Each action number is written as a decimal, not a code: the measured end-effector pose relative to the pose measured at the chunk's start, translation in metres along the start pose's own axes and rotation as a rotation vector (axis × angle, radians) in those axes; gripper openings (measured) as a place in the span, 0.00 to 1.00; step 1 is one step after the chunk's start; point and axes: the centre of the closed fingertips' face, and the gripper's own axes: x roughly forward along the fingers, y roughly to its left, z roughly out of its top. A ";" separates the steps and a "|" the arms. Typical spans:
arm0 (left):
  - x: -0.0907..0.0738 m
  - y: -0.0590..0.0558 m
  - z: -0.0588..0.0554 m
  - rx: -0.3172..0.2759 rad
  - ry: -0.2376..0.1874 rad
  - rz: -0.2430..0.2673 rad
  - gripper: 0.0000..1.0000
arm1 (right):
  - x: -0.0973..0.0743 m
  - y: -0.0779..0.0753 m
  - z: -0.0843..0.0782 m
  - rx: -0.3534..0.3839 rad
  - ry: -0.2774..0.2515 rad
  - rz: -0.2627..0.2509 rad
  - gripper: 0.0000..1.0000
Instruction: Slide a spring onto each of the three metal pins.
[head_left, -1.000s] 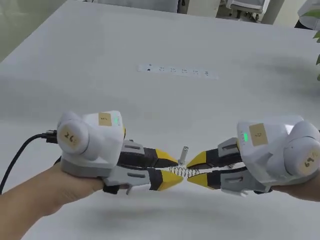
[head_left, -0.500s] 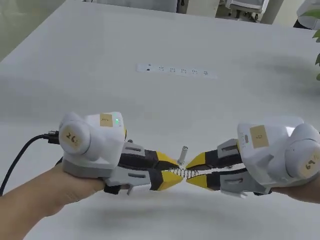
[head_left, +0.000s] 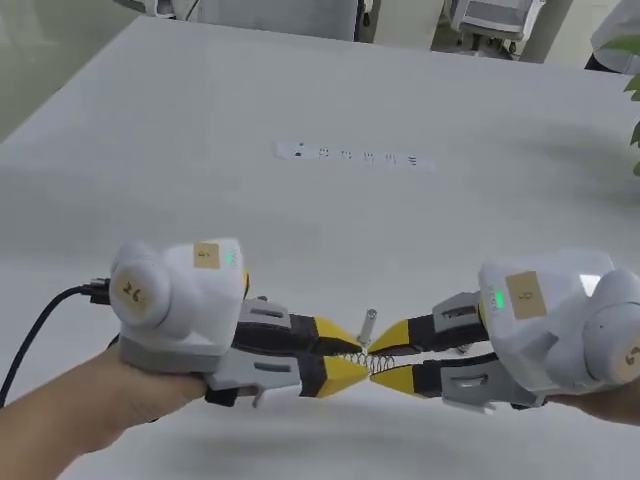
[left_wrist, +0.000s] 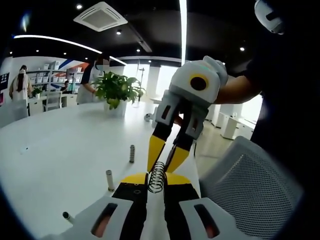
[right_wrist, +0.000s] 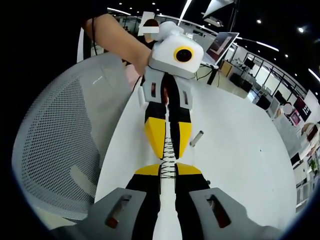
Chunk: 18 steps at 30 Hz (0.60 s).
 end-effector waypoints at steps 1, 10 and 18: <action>0.000 0.000 0.000 -0.003 -0.001 0.000 0.04 | 0.000 0.000 0.000 -0.001 0.000 0.000 0.07; 0.000 -0.001 0.000 -0.006 0.003 0.002 0.04 | -0.001 0.000 0.000 -0.017 0.003 0.003 0.07; 0.001 -0.002 0.000 0.006 0.003 0.000 0.03 | -0.002 0.000 0.000 -0.032 0.008 0.002 0.07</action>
